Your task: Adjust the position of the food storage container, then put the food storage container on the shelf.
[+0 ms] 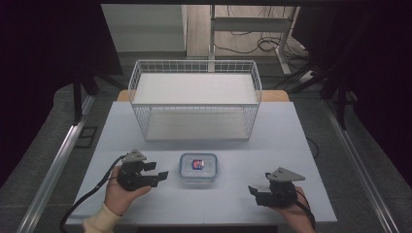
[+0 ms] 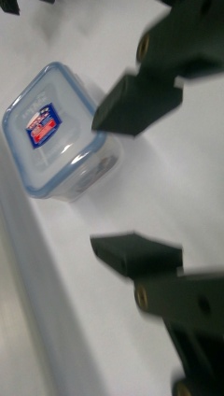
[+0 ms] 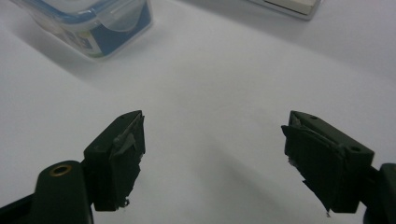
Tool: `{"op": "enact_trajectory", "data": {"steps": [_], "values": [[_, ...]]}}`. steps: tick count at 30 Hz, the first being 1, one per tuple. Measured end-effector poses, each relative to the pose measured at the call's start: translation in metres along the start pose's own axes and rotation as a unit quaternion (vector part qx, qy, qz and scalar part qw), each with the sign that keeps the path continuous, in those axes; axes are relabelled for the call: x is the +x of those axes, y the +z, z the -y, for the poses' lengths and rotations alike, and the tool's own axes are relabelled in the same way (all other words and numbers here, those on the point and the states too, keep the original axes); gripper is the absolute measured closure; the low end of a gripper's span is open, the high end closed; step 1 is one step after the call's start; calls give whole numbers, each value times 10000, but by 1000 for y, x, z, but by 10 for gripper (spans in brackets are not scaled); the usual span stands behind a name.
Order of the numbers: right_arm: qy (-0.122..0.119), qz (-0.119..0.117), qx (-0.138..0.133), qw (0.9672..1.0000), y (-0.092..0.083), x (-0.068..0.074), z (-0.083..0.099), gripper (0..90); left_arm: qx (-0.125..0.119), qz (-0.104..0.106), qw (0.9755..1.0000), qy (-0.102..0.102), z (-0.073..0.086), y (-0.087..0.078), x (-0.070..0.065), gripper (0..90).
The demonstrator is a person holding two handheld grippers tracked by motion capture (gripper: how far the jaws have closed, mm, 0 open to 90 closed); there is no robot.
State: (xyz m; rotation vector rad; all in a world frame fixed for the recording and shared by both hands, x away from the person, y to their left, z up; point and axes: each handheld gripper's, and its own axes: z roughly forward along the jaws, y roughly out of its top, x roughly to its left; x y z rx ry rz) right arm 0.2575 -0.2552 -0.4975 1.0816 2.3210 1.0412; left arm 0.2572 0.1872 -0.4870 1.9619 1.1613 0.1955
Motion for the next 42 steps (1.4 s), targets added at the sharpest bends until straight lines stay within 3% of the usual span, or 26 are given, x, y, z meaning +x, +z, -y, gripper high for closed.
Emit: {"op": "enact_trajectory", "data": {"steps": [4, 10, 16, 18, 20, 24, 29, 33, 38, 40, 42], "values": [[-89, -133, -120, 9998, 0, 4, -1, 201, 5, 25, 10000, 29, 5, 1, -3, 242], [-143, -229, -196, 9994, 1, 6, -2, 200, -81, 56, 10000, 7, 5, -1, -4, 225], [-8, -284, -296, 9992, 0, 5, -3, 194, -95, 137, 9998, -73, 5, 0, -3, 207], [161, -350, -346, 9987, -1, 4, -5, 193, -106, 213, 9996, -150, 3, 0, -3, 196], [292, -427, -365, 9980, -1, 3, -7, 192, -79, 418, 9987, -272, 2, 2, -2, 187], [354, -518, -271, 9977, 3, 6, -11, 192, -69, 620, 9972, -421, 1, 5, -1, 177], [868, -741, -251, 9931, 8, 5, -20, 188, -102, 769, 9954, -566, -3, 6, 2, 166], [1321, -1042, -260, 9854, 14, 5, -28, 188, -106, 1003, 9916, -814, -7, 10, 7, 165], [1385, -1210, -158, 9828, 26, 11, -38, 186, 0, 1086, 9881, -1093, -13, 20, 14, 166], [1410, -1295, -140, 9814, 32, 13, -43, 186, -4, 1238, 9851, -1193, -16, 24, 16, 170], [1457, -1334, -126, 9802, 38, 15, -48, 185, 72, 1080, 9884, -1066, -21, 27, 14, 170]]}}
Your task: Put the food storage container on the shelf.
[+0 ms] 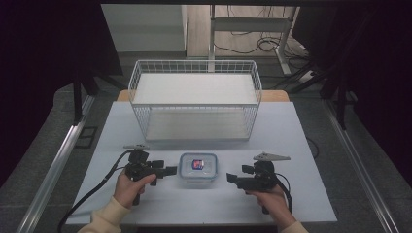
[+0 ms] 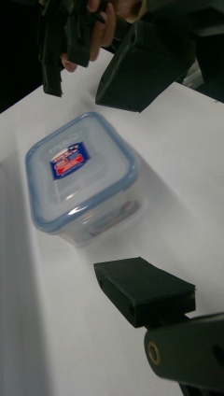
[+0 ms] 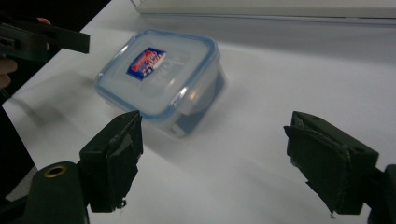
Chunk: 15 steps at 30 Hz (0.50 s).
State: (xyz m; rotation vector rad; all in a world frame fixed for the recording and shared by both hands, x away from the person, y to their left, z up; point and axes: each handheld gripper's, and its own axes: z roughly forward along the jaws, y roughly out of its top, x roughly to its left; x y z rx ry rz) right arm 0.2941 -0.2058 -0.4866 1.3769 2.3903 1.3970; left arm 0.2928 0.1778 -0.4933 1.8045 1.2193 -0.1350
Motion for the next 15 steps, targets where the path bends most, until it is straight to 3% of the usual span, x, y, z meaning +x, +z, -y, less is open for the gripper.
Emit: {"op": "enact_trajectory", "data": {"steps": [2, 4, 11, 15], "values": [[14, -51, 49, 10000, 13, 5, -8, 185, 2, 75, 10000, 64, -8, 6, -5, 167], [27, -61, 75, 10000, 16, 6, -10, 184, 7, 40, 10000, 65, -11, 8, -6, 169], [178, -137, 177, 9996, 36, 8, -18, 188, 150, 141, 9998, -85, -13, 21, 1, 177], [245, -162, 283, 9992, 48, 7, -21, 200, 204, 306, 9991, -193, -12, 25, 3, 178]]}}
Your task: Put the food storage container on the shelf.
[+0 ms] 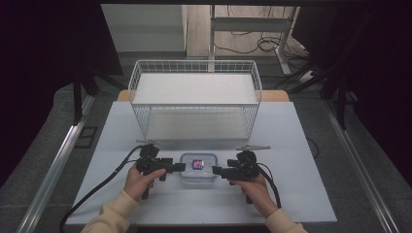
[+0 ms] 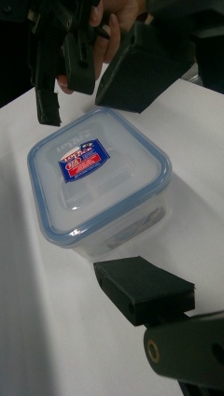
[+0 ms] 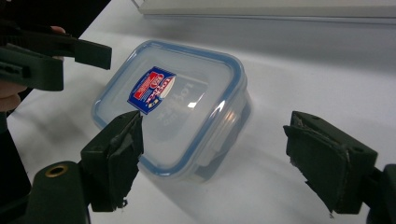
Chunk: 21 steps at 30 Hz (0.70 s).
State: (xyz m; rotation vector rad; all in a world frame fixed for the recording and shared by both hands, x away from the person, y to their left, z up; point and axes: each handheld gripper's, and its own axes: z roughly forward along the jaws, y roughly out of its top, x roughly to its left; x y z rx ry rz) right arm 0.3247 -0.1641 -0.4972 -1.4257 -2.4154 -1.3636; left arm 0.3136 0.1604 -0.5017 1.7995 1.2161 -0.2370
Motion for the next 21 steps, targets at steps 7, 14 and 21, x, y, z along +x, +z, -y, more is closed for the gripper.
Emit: {"op": "enact_trajectory", "data": {"steps": [7, 14, 21], "values": [[245, -172, 195, 9994, 17, -4, -2, 203, 134, 111, 9996, -212, 1, 15, 8, 181], [517, -370, 316, 9975, 26, -7, -1, 210, 250, 453, 9976, -463, 2, 23, 15, 212], [673, -456, 305, 9962, 29, -7, 0, 240, 325, 631, 9954, -639, 3, 30, 20, 242]]}}
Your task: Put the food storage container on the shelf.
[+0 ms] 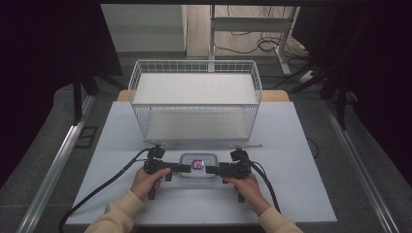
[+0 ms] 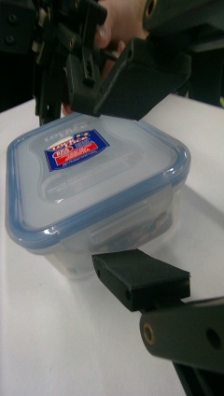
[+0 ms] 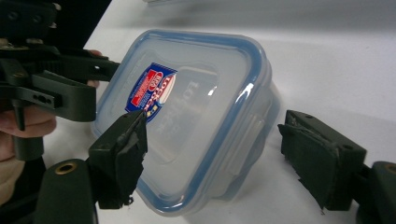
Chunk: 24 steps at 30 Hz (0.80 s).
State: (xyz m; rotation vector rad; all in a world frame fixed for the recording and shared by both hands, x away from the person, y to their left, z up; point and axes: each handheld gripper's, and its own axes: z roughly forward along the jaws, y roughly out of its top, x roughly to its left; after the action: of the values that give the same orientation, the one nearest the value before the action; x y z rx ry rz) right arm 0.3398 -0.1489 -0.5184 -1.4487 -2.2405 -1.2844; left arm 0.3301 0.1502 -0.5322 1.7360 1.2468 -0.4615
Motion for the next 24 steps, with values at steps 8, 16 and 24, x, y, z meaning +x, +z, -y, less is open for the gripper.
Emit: {"op": "enact_trajectory", "data": {"steps": [8, 16, 24], "values": [[231, -165, 17, 9996, 1, -2, 1, 332, 8, -76, 9997, -216, 0, -1, 4, 384], [449, -270, -8, 9986, -4, -5, 0, 419, -47, 122, 9994, -317, 2, -6, 8, 457], [454, -298, -147, 9984, -10, -1, 4, 465, -123, 91, 9997, -206, 7, -11, 2, 503]]}}
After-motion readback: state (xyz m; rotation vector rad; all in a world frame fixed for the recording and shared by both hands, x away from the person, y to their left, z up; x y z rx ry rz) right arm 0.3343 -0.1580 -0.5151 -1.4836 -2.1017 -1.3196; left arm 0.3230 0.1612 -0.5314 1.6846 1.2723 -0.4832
